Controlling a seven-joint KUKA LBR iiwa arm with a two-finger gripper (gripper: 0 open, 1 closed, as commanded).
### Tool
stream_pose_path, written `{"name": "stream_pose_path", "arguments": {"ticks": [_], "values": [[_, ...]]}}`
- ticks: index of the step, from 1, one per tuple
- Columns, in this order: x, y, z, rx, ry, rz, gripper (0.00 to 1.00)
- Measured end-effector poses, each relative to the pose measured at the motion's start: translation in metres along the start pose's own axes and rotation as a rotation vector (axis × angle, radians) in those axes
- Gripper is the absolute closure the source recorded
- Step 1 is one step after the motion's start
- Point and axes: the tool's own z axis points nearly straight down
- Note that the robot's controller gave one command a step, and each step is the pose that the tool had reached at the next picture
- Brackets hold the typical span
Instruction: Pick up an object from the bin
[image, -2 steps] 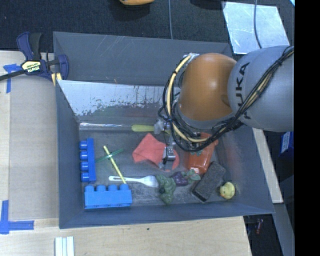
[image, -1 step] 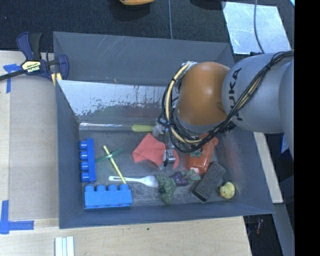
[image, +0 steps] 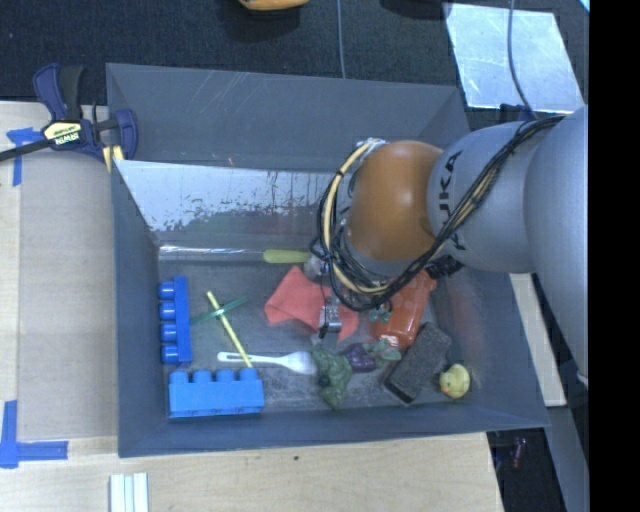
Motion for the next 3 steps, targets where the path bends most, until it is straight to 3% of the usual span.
{"name": "stream_pose_path", "arguments": {"ticks": [1,2,3], "values": [[-0.019,-0.02,0.004,0.002,-0.002,-0.134,1.0],[-0.019,-0.02,0.004,0.002,-0.002,-0.133,1.0],[-0.019,-0.026,-0.057,0.001,0.004,-0.19,1.0]]}}
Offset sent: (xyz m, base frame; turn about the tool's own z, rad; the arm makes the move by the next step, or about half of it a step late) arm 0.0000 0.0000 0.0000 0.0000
